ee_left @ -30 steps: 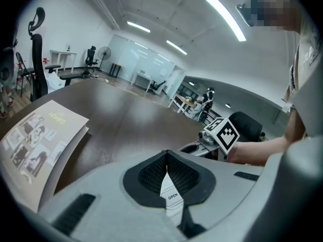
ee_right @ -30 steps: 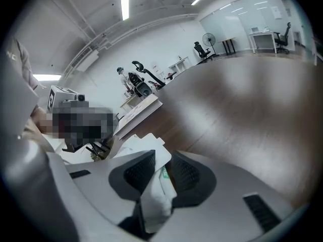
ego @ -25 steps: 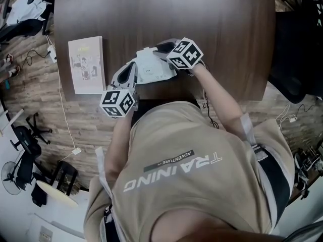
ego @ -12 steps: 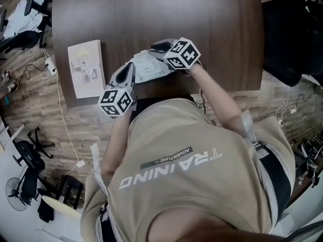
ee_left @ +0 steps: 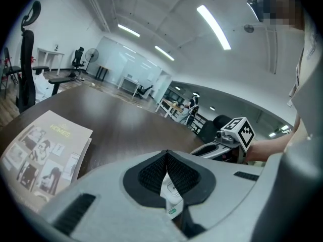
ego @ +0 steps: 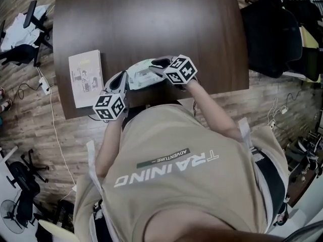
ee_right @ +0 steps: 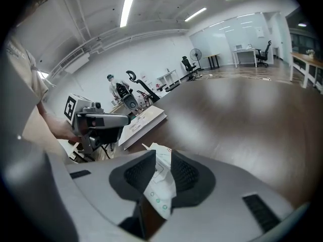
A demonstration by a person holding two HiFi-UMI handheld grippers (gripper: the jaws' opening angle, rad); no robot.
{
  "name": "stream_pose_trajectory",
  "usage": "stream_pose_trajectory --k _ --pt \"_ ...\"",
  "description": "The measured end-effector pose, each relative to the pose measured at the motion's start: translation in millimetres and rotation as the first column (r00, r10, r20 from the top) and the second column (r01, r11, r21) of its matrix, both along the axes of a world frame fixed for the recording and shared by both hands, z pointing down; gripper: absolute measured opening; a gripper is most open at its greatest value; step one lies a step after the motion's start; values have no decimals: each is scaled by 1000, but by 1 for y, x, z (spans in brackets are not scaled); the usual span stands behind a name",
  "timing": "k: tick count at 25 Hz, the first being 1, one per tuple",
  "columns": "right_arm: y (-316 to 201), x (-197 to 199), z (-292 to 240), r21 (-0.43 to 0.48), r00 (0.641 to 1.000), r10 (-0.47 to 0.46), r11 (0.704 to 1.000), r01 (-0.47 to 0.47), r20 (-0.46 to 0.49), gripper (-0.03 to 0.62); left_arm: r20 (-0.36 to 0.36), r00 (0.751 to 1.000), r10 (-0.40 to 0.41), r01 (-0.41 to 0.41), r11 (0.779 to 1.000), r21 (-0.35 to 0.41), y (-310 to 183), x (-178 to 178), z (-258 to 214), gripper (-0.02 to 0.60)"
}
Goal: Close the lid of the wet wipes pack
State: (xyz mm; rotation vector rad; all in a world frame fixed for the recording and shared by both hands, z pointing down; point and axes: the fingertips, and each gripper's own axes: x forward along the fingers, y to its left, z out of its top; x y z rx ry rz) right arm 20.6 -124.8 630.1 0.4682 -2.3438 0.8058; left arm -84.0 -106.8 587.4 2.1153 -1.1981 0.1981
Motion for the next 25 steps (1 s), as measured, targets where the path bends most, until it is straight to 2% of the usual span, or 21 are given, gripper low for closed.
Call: stream_pose_trajectory --k 12,17,21,25 --pt "46 12 33 -45 992 57 997 -62 -113 94 -23 998 55 -54 997 52 13 -4 -18 5" --pt "47 12 51 -52 981 90 994 -100 -172 92 -31 999 39 -38 998 43 20 -14 -13 5" --pt "44 16 58 -18 959 99 994 -107 -267 52 -34 998 48 -47 998 42 27 -11 -10 5" --pt "42 13 62 -15 957 99 994 -107 -273 52 -37 997 64 -63 997 50 30 -7 -8 5"
